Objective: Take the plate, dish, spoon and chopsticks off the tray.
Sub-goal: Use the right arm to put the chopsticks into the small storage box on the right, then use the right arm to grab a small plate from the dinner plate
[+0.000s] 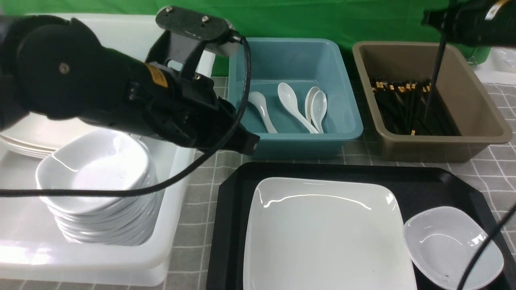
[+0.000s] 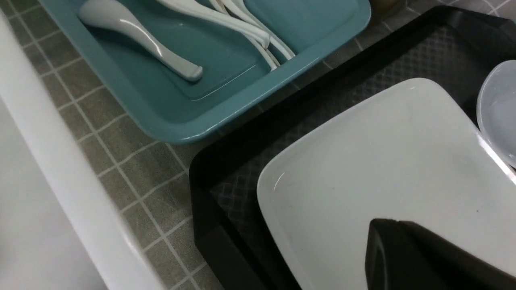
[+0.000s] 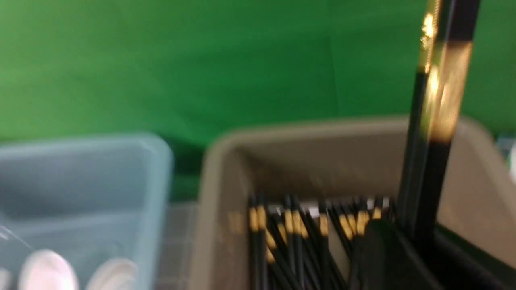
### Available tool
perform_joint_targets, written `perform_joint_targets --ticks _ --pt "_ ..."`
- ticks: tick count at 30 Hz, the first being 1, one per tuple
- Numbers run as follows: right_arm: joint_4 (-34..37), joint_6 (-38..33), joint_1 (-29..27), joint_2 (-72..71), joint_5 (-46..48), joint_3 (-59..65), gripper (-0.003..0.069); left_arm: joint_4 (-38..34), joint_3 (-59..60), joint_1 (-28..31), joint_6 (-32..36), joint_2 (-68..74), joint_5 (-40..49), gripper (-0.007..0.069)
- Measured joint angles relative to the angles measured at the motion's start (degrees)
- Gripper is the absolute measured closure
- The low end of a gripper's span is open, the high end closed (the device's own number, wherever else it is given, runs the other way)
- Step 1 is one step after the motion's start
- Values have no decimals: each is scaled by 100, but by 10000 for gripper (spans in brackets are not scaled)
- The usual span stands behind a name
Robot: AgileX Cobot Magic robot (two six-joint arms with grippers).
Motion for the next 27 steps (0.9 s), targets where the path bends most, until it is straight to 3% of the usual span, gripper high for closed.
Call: perform_joint_targets --ticks 1,3,4,5,7,9,10,12,13,14,17,20,27 --pt "0 0 0 45 0 0 537 0 0 0 0 0 0 624" --pt "-5 0 -7 207 26 0 407 0 0 0 0 0 0 624" --pt "-5 0 -7 207 41 0 384 0 0 0 0 0 0 624" --pt "-5 0 -7 160 435 -16 297 0 0 0 0 0 0 624" --pt "-5 -23 -7 -1 1292 -111 230 6 0 0 0 0 21 624" --pt "1 -132 -7 -241 2437 -252 223 6 0 0 0 0 66 624" --pt "1 -150 -7 -241 2572 -252 224 6 0 0 0 0 80 624" --pt "-6 -430 48 -670 4267 -286 284 11 0 0 0 0 183 624" --pt "-6 -455 57 -699 4384 -278 284 11 0 0 0 0 194 624" --pt "-13 -609 182 -966 5397 -124 348 35 0 0 0 0 237 624" --pt "-13 -674 524 -1234 6181 460 386 48 0 0 0 0 312 624" --pt "-24 -762 990 -1396 6137 1201 355 67 0 0 0 0 426 624" --pt "-424 -874 2354 -1582 5355 2883 162 72 0 0 0 0 892 624"
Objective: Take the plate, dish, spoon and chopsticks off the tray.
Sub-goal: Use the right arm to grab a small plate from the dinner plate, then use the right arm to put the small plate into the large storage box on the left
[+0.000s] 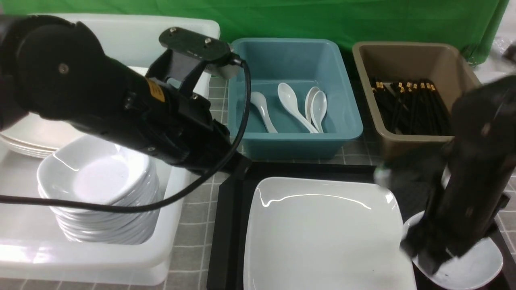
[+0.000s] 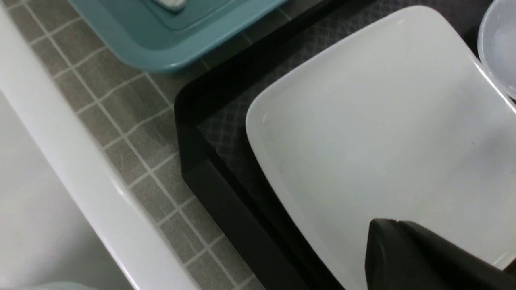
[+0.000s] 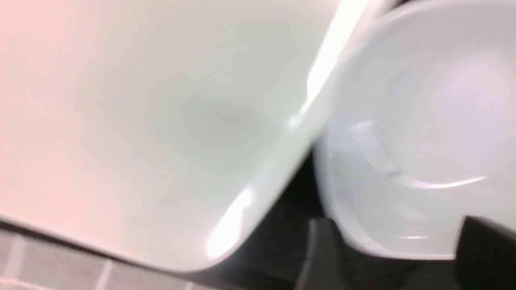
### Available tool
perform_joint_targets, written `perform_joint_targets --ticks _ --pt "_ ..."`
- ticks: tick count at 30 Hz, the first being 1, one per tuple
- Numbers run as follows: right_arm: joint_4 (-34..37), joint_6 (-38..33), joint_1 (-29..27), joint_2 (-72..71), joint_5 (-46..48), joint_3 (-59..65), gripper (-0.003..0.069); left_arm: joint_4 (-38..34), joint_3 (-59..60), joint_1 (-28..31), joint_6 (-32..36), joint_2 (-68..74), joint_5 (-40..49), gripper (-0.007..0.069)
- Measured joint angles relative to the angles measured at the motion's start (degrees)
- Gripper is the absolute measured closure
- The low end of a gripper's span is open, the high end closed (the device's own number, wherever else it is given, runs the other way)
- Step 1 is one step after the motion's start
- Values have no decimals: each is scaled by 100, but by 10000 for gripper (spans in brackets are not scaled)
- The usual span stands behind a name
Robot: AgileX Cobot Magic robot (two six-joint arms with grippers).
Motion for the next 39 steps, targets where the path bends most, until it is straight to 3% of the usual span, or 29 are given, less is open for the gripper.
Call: perform_joint_targets --ticks 5,12,15,18,20,22,23,26,29,32,33,39 --pt "-746 293 602 -5 -572 733 102 5 0 0 3 0 318 624" --pt "-1488 650 573 -11 -1188 1183 107 -55 0 0 3 0 399 624" --pt "-1560 735 568 1 -1228 1195 153 -280 0 0 97 0 353 624" --pt "-1566 745 568 1 -1268 1195 222 -952 0 0 691 6 245 624" --pt "-1571 745 568 1 -1269 1195 319 -1689 0 -31 1347 55 166 624" --pt "-1571 738 568 1 -1284 1198 394 -1933 0 -121 1632 126 80 624" --pt "-1578 727 568 1 -1384 1198 446 -1881 0 -212 1678 175 32 624" --pt "-1611 727 574 -5 -1430 1162 475 -1367 0 -392 1522 293 -16 624" --pt "-1623 758 574 -188 -1288 1125 492 -441 0 -456 894 372 -36 624" --pt "-1603 789 574 -488 -1060 992 531 -98 0 -456 560 372 -76 624" --pt "-1609 831 568 -898 -832 777 572 271 -5 -456 203 329 -139 624" --pt "-1007 547 561 -1765 -677 -266 592 910 -381 -298 -475 122 78 624"
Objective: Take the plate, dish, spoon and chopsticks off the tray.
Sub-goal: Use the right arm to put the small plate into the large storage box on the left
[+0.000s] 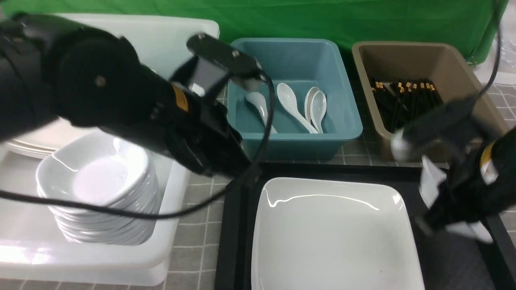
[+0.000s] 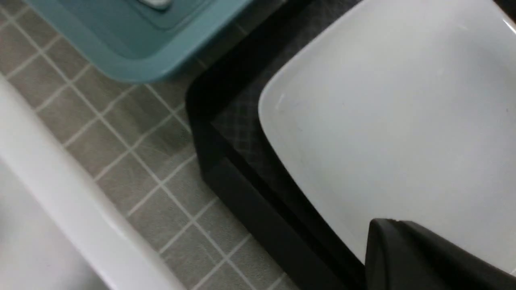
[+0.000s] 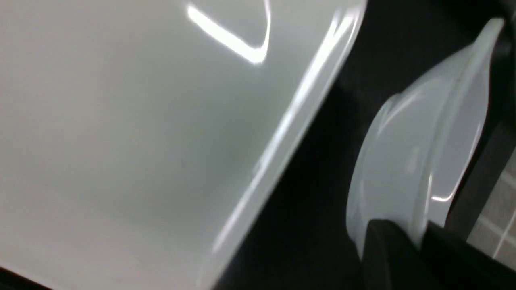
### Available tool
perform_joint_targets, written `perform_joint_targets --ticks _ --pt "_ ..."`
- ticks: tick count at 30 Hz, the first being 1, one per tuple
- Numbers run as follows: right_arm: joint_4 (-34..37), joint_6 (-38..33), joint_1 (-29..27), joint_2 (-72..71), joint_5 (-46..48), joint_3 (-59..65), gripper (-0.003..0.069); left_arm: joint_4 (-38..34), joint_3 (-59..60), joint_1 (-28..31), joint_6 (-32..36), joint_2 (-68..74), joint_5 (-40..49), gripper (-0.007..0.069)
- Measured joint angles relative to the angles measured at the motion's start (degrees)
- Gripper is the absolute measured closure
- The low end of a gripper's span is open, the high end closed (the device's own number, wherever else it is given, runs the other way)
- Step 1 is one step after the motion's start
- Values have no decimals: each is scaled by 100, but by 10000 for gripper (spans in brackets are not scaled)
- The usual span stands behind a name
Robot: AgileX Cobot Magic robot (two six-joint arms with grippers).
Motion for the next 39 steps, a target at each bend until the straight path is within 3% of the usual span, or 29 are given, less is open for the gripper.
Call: perform_joint_targets --ticks 5,8,11,18,22,35,39 --pt "1140 -769 51 94 -56 -1401 592 82 -422 912 -198 -393 358 624" --pt "1748 -1093 468 653 -132 -2576 592 101 -458 2111 -277 -871 707 624" --pt "1911 -1189 1072 1368 -156 -3518 592 77 -281 3291 -333 -1365 1021 624" --pt "2028 -1259 2296 3273 -160 -5387 592 -331 325 5119 -658 -2449 879 624" --pt "1979 -1445 2666 4085 -84 -6091 592 -725 444 5224 -564 -2677 771 624" --pt "1839 -1770 2883 4725 -79 -6759 592 -1171 481 5156 -171 -2661 759 624" --pt "1143 -1757 2948 4720 49 -7022 592 -1189 481 5156 -126 -2661 755 624"
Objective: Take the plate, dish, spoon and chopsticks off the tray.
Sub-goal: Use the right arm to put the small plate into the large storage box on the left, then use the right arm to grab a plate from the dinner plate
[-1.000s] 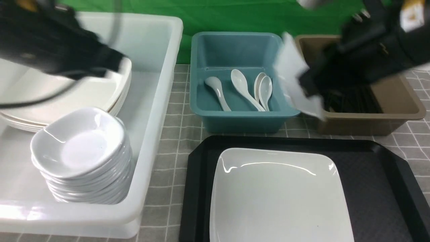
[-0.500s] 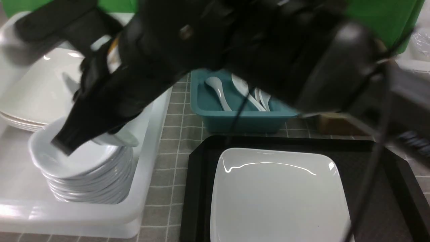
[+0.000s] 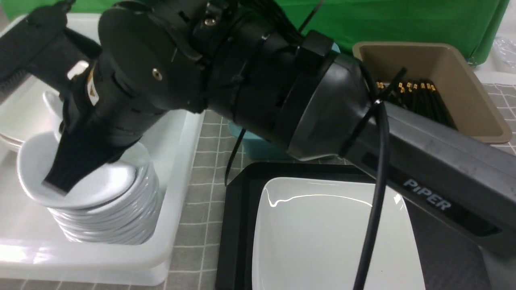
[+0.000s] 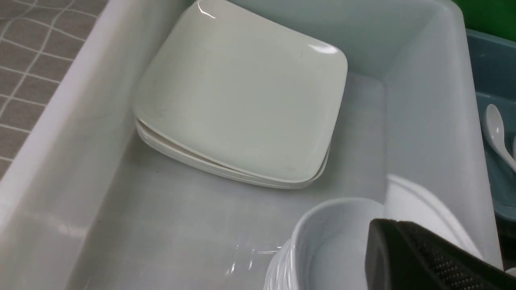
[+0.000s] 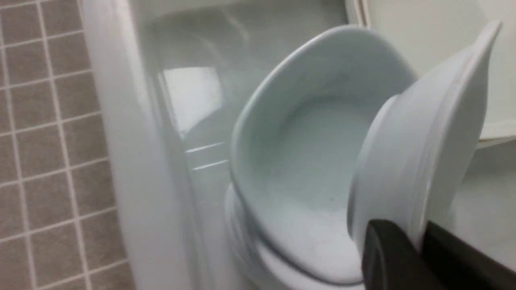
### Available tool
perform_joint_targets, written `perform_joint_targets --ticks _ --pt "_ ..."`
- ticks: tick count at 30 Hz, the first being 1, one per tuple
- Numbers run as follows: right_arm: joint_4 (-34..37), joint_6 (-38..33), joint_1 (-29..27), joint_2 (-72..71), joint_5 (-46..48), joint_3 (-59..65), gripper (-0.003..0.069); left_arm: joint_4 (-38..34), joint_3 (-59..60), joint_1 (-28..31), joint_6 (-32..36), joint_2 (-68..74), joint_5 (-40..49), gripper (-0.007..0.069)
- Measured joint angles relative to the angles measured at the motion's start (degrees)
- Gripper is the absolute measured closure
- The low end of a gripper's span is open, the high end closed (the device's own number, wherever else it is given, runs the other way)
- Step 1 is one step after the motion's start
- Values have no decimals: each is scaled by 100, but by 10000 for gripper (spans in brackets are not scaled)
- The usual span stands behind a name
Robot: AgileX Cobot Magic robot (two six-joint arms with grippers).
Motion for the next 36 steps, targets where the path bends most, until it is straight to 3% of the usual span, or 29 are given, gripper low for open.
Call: perform_joint_targets --ticks 8,12,15,20,24,25,28,29,30,31,32,36 --pt "-260 -40 148 67 43 -118 588 -17 0 0 5 0 -32 624" --pt "-277 -63 161 242 121 -118 549 -21 0 0 17 0 -32 624" --pt "-314 -64 196 339 167 -118 442 -21 0 0 57 0 -33 624" --pt "-339 160 282 287 295 -118 193 -39 0 0 187 0 -33 624" --pt "-416 243 369 -38 809 -125 123 -94 0 -140 302 0 -38 624" --pt "-464 243 367 -63 851 -125 125 -97 0 -189 303 0 -38 624" --pt "-1192 300 375 -534 1521 -128 257 -108 0 -853 355 85 -43 624" --pt "-1497 378 342 -722 1542 -93 365 -121 0 -1245 377 144 -38 624" --pt "-1636 417 317 -805 1542 -74 405 -135 0 -1384 395 187 -38 624" --pt "-1808 560 168 -1180 1542 76 533 -224 0 -1970 449 312 -38 624" --pt "-1841 642 0 -1499 1542 247 584 -268 0 -2357 468 424 -38 624" --pt "-1593 955 -707 -2621 1542 1195 636 -161 0 -3827 397 907 32 624"
